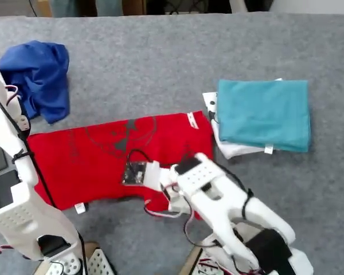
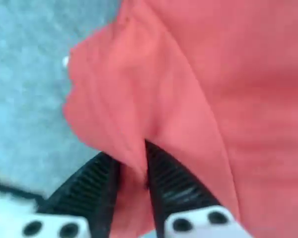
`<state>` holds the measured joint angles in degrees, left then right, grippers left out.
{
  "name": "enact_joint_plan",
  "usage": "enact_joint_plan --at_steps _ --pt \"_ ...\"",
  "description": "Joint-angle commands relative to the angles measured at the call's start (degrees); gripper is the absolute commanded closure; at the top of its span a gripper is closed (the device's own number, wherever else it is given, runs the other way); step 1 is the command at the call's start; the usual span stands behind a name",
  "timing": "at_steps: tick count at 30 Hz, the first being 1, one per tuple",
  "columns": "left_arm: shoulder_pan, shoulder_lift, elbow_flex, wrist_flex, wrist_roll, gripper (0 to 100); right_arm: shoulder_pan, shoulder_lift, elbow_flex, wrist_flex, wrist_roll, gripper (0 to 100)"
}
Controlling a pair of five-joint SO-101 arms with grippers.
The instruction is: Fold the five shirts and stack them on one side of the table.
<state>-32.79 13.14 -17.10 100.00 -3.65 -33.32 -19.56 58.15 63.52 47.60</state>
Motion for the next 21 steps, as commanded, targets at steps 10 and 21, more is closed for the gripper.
enact_joint_plan --at_steps 10,21 --pt "0.4 -2.6 -0.7 0.4 0.4 97 5.0 0.9 -27.6 18.6 11.7 98.4" --pt "0.6 -2.5 -0.7 0.3 0.4 97 5.1 17.1 -41.3 18.6 16.3 98.4"
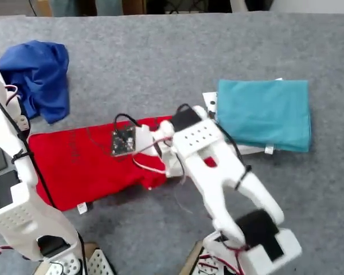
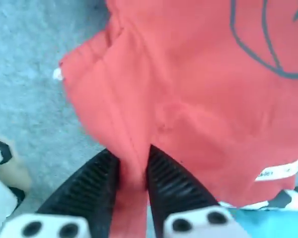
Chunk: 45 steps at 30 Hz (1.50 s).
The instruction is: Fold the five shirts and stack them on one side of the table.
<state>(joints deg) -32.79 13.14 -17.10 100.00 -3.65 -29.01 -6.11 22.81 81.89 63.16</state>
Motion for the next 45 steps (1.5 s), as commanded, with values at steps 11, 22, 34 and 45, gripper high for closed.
enact_joint_plan --at_steps 11,22,34,45 --pt "0.7 -2.5 -0.5 0.3 0.0 97 0.7 20.9 -22.5 0.3 0.6 92.4" --pt "0.2 -2.6 -0.1 0.7 0.0 97 4.3 21.7 -33.5 0.8 -2.9 75.8" --pt "0.0 -7.1 5.1 1.0 -6.3 97 4.3 5.6 -33.5 19.3 -13.9 96.8" --pt "-7.6 -30.2 35.0 -1.5 -6.8 77 4.2 -22.1 3.6 8.3 -16.7 98.4"
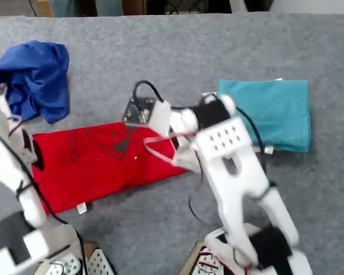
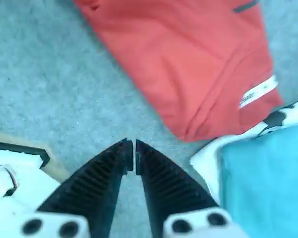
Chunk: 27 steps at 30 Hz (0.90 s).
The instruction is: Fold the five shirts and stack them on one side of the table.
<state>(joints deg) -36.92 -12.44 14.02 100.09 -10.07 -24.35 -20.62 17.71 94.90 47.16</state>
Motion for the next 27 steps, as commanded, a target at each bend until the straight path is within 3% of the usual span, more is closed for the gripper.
enact_joint_plan --at_steps 1,7,13,21,27 --pt "-5.0 -4.7 5.0 -1.8 -0.7 76 -0.5 -9.6 11.8 -6.2 -0.7 98.4" --pt "-11.3 2.6 3.9 -4.3 -7.8 75 -0.5 -17.9 22.6 -9.1 -1.0 98.4" --pt "-10.0 19.5 -2.2 -8.4 -8.2 75 -0.5 -18.0 21.7 -8.9 -2.4 98.4" --pt "-8.7 37.7 -16.6 -5.1 -6.4 76 -1.1 -18.0 14.0 -0.9 -7.6 98.4" --pt "-7.2 47.4 -23.6 -2.1 -6.5 92 -1.2 -18.0 10.2 1.2 -11.5 98.4"
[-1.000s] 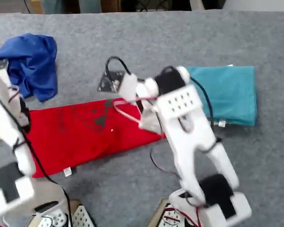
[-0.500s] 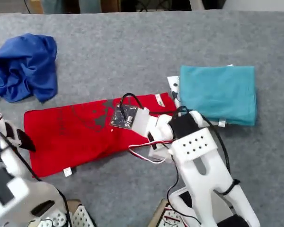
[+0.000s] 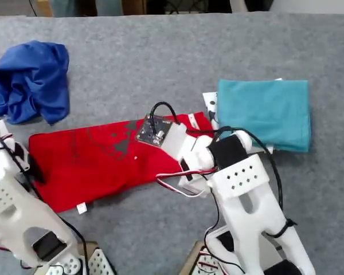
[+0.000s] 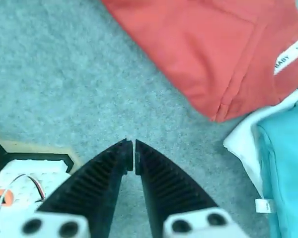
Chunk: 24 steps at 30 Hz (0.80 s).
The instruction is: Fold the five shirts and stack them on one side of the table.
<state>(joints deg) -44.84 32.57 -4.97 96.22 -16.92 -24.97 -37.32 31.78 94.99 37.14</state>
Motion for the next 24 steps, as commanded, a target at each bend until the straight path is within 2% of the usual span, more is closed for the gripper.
enact_joint_plan --at_steps 1,9,15,24 --pt "0.9 4.1 -5.4 2.5 0.4 92 -0.8 -1.3 -4.4 1.6 -1.6 98.4" --pt "0.8 8.3 -9.5 4.7 0.4 91 -2.6 -1.3 -5.8 2.9 -2.7 98.4" --pt "0.3 -1.2 -9.1 4.7 0.4 78 -2.6 -1.2 -5.8 2.9 -2.5 98.4" --pt "2.2 -13.5 1.0 4.4 0.4 73 -2.6 1.3 -6.1 3.0 -2.3 98.4"
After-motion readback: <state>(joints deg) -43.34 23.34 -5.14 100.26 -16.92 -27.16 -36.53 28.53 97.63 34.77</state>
